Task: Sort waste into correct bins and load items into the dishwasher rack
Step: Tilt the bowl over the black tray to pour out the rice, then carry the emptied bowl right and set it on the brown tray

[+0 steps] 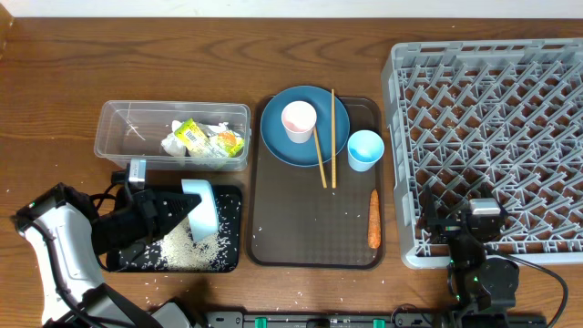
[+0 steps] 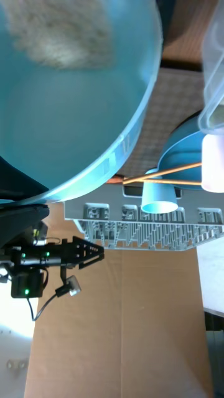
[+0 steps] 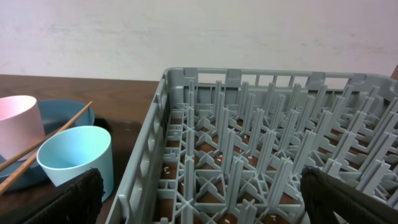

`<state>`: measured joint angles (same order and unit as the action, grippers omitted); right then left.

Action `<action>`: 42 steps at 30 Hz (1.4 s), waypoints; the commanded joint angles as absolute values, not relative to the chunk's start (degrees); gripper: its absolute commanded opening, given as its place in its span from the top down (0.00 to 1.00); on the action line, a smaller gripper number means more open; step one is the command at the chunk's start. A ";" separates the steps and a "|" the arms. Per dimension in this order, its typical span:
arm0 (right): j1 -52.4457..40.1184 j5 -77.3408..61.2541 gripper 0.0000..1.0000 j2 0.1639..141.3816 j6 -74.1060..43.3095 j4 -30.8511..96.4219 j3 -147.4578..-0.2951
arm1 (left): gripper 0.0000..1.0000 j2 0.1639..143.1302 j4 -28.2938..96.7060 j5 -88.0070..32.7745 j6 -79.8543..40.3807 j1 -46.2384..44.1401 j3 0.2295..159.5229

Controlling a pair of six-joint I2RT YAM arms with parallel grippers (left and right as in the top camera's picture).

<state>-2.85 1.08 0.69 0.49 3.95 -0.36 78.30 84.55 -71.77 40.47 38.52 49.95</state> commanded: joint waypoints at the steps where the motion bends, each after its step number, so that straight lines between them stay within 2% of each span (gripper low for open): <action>1: -2.31 1.06 0.01 0.38 0.71 4.16 -0.32 | 0.94 78.72 82.87 -72.62 41.43 38.72 49.80; 5: -2.31 1.06 0.01 0.38 0.71 4.16 -0.32 | 0.94 79.24 86.72 -73.89 42.02 38.72 49.80; 7: -2.31 1.06 0.01 0.38 0.71 4.16 -0.32 | 0.94 79.37 83.57 -73.89 42.59 38.72 49.80; 16: -2.31 1.06 0.01 0.38 0.71 4.16 -0.32 | 0.94 81.82 83.83 -74.37 43.00 38.72 49.82; 19: -2.31 1.06 0.01 0.38 0.71 4.19 -0.32 | 0.94 82.67 82.65 -73.67 37.74 38.72 49.82; 23: -2.31 1.06 0.01 0.38 0.71 4.16 -0.32 | 0.94 82.94 88.47 -73.38 42.54 38.70 49.80; 26: -2.31 1.06 0.01 0.38 0.71 4.16 -0.32 | 0.94 82.85 91.90 -74.13 52.23 38.74 49.82; 29: -2.31 1.06 0.01 0.38 0.71 4.16 -0.32 | 0.94 83.57 83.15 -74.08 46.15 39.22 49.82; 31: -2.31 1.06 0.01 0.38 0.71 4.16 -0.32 | 0.94 84.64 82.59 -74.48 42.68 39.20 49.80; 35: -2.31 1.06 0.01 0.38 0.71 4.16 -0.32 | 0.94 85.23 87.90 -75.46 51.81 39.20 49.80; 38: -2.31 1.06 0.01 0.38 0.71 4.16 -0.32 | 0.94 85.95 85.19 -75.66 47.35 39.20 49.82; 42: -2.31 1.06 0.01 0.38 0.71 4.16 -0.32 | 0.94 86.06 89.30 -77.34 54.59 39.16 49.82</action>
